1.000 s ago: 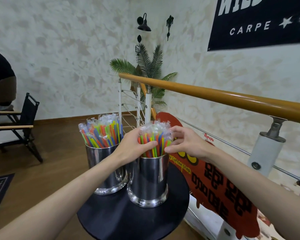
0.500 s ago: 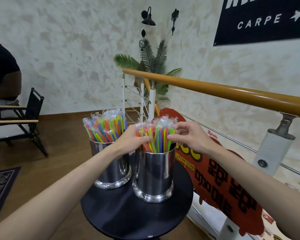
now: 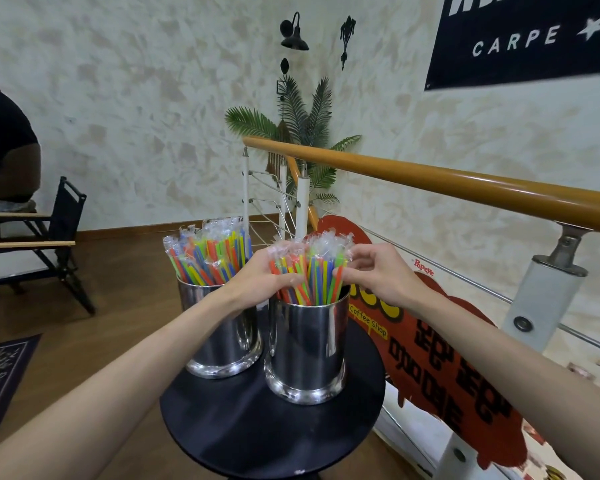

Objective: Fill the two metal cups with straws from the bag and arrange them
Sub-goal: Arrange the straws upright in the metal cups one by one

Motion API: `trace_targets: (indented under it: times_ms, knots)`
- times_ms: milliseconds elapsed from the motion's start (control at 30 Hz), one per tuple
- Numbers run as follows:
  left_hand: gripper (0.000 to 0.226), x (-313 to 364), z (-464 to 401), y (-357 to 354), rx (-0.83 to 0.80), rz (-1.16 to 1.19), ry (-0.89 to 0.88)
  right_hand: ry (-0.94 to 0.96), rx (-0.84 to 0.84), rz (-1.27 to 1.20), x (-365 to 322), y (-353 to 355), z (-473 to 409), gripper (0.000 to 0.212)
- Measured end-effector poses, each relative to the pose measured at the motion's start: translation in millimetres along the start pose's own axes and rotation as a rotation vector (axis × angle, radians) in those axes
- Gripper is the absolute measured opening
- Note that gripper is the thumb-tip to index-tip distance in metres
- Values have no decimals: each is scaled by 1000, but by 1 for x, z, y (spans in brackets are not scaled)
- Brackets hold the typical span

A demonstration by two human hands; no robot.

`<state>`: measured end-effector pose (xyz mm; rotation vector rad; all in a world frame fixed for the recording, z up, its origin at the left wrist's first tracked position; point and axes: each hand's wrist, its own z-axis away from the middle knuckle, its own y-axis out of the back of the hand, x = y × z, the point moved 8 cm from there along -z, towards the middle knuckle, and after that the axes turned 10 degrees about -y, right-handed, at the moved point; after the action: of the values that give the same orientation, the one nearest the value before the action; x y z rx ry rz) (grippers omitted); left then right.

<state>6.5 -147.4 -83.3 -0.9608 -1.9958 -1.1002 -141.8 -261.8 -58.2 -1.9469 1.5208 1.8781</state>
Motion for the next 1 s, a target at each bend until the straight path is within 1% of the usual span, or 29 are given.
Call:
trace_targets:
  times_ms: [267,500,633,800,867,933,1000]
  knots:
    - [54,4,1,-3,-38,13,-17,8,-1,51,2,-1,-1,8]
    - [80,0,2,0,-94,-4,11,12,-9,32,8,0,2,17]
    - [86,3,1,-2,-122,-15,-7,46,-31,41,6,-1,6,15]
    - [90,9,3,8,-67,-85,-24,53,-45,29,6,-3,9,22]
    - [88,17,6,14,-49,-142,-31,35,-45,-1,7,-4,9,29]
    - [84,25,11,15,-55,-138,-28,-6,-31,-50,11,-1,9,45]
    - [90,24,15,15,-76,-122,-9,-50,-9,-86,16,4,9,59]
